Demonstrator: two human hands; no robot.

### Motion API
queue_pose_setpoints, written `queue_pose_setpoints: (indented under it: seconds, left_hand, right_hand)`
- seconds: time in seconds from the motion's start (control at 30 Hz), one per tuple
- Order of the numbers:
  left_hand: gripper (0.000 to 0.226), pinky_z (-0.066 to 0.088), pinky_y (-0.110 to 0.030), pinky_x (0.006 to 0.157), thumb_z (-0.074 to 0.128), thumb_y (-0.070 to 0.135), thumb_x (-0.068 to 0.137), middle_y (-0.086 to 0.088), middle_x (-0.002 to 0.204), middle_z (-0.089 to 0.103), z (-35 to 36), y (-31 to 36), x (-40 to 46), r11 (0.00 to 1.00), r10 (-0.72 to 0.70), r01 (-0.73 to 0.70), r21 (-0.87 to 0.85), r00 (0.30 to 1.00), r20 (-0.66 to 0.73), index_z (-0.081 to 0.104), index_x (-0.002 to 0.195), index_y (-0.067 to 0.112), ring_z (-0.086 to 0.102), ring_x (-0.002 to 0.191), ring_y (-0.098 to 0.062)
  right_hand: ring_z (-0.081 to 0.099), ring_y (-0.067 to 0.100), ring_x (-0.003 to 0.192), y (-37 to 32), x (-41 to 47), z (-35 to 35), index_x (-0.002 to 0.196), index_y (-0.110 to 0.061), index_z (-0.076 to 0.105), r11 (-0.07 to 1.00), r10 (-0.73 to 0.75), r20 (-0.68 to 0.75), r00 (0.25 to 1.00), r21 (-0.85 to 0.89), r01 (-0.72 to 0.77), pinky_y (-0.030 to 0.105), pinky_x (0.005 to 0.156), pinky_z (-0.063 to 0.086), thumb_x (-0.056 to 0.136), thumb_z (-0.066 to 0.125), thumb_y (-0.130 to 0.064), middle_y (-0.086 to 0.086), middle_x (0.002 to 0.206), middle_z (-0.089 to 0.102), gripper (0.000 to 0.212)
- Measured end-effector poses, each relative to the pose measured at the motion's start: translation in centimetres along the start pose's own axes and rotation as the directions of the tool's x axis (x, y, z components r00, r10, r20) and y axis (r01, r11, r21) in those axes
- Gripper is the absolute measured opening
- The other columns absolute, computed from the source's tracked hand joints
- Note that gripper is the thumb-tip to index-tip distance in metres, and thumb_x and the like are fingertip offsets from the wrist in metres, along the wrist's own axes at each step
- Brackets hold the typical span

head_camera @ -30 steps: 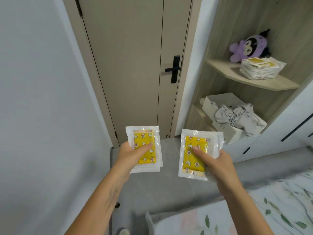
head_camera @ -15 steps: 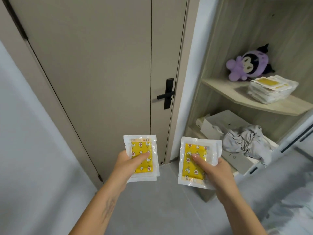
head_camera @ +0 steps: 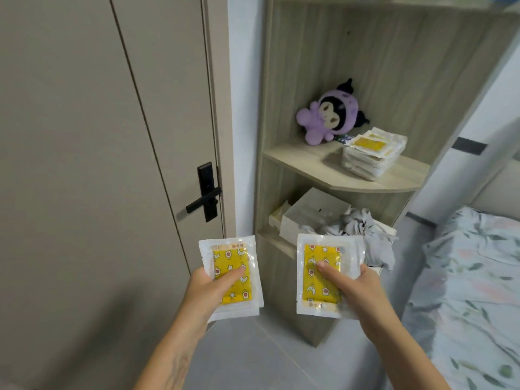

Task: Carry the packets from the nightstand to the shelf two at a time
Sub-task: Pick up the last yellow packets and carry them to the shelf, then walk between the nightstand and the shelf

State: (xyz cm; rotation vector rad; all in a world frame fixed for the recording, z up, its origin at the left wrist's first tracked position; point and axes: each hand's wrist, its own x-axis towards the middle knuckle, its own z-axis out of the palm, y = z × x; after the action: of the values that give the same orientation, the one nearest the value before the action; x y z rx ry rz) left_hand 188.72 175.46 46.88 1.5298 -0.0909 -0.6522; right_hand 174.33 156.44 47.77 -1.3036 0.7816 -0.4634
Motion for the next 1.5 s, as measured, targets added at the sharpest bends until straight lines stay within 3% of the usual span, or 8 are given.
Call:
queue_pose_setpoints:
  seconds: [0.37,0.6,0.7,0.97,1.07,1.17,1.37,1.5]
  left_hand:
    - [0.017,0.058,-0.033,0.076,0.073,0.015,0.083,-0.001,0.09,0.077,14.3,7.3,14.2,0.993,0.064,-0.086,0.076,0.967,0.248,0.072,0.1,0.016,0.074,0.084,-0.018]
    - [0.015,0.054,-0.019,0.055,0.071,0.01,0.083,-0.002,0.086,0.077,21.6,10.1,19.6,0.995,0.049,-0.079,0.067,0.929,0.367,0.072,0.098,0.013,0.074,0.078,-0.015]
    - [0.016,0.056,-0.021,0.057,0.071,0.008,0.084,-0.002,0.087,0.077,24.2,11.5,22.2,0.991,0.065,-0.104,0.079,0.915,0.398,0.071,0.099,0.013,0.074,0.08,-0.017]
    - [0.04,0.057,-0.023,0.059,0.075,0.006,0.078,0.003,0.096,0.076,31.3,16.1,29.4,0.982,0.159,-0.188,0.006,0.848,0.505,0.059,0.11,0.025,0.073,0.085,-0.012]
    - [0.057,0.059,-0.034,0.078,0.078,0.007,0.075,0.01,0.103,0.073,34.2,17.2,31.3,0.971,0.193,-0.237,0.003,0.799,0.57,0.052,0.113,0.04,0.071,0.093,-0.01]
    - [0.07,0.054,-0.04,0.093,0.081,0.015,0.073,0.014,0.113,0.069,36.6,17.5,32.2,0.961,0.198,-0.275,0.032,0.765,0.612,0.045,0.128,0.038,0.067,0.102,-0.006]
    - [0.027,0.05,-0.043,0.098,0.066,0.024,0.089,0.009,0.104,0.074,41.9,17.1,32.2,0.974,0.102,-0.209,0.088,0.751,0.653,0.063,0.116,0.024,0.068,0.102,-0.012]
    - [0.023,0.052,-0.047,0.094,0.06,0.025,0.093,0.002,0.102,0.075,44.4,17.2,32.0,0.993,0.046,-0.104,0.061,0.791,0.61,0.063,0.116,0.022,0.07,0.098,-0.019]
  right_hand:
    - [0.076,0.022,0.077,-7.3,12.9,-4.9,0.099,-0.01,0.071,0.998,-0.066,-0.104,0.992,0.018,0.068,0.03,0.063,0.06,0.075,0.079,-0.02,0.006,0.086,0.078,0.027]
    - [0.075,0.024,0.071,-10.0,18.7,-9.2,0.097,-0.005,0.071,0.997,-0.039,-0.23,0.972,0.053,0.052,0.03,0.058,0.058,0.069,0.079,-0.021,0.01,0.082,0.077,0.033]
    - [0.074,0.023,0.064,-10.8,21.2,-10.2,0.093,-0.004,0.07,0.995,-0.008,-0.274,0.962,0.096,0.036,0.027,0.048,0.056,0.072,0.078,-0.014,0.012,0.077,0.077,0.025]
    - [0.074,0.029,0.067,-14.8,27.2,-12.8,0.094,-0.001,0.07,0.976,-0.067,-0.359,0.931,0.17,0.135,0.031,0.052,0.059,0.058,0.077,-0.018,0.018,0.083,0.076,0.04]
    - [0.074,0.031,0.074,-16.0,29.4,-13.7,0.098,0.001,0.07,0.957,-0.092,-0.391,0.916,0.22,0.19,0.034,0.058,0.06,0.062,0.075,-0.02,0.02,0.088,0.075,0.042]
    - [0.073,0.033,0.088,-16.4,31.0,-14.3,0.104,0.0,0.07,0.915,-0.081,-0.414,0.907,0.33,0.232,0.039,0.072,0.06,0.074,0.068,-0.025,0.02,0.097,0.075,0.039]
    - [0.073,0.036,0.084,-17.8,33.0,-16.7,0.097,-0.003,0.071,0.902,-0.033,-0.452,0.891,0.371,0.222,0.047,0.082,0.057,0.077,0.066,-0.022,0.022,0.095,0.074,0.028]
    - [0.074,0.032,0.078,-18.8,33.9,-17.9,0.076,-0.011,0.08,0.905,-0.055,-0.424,0.904,0.361,0.224,0.049,0.08,0.058,0.068,0.067,-0.022,0.02,0.091,0.075,0.018]
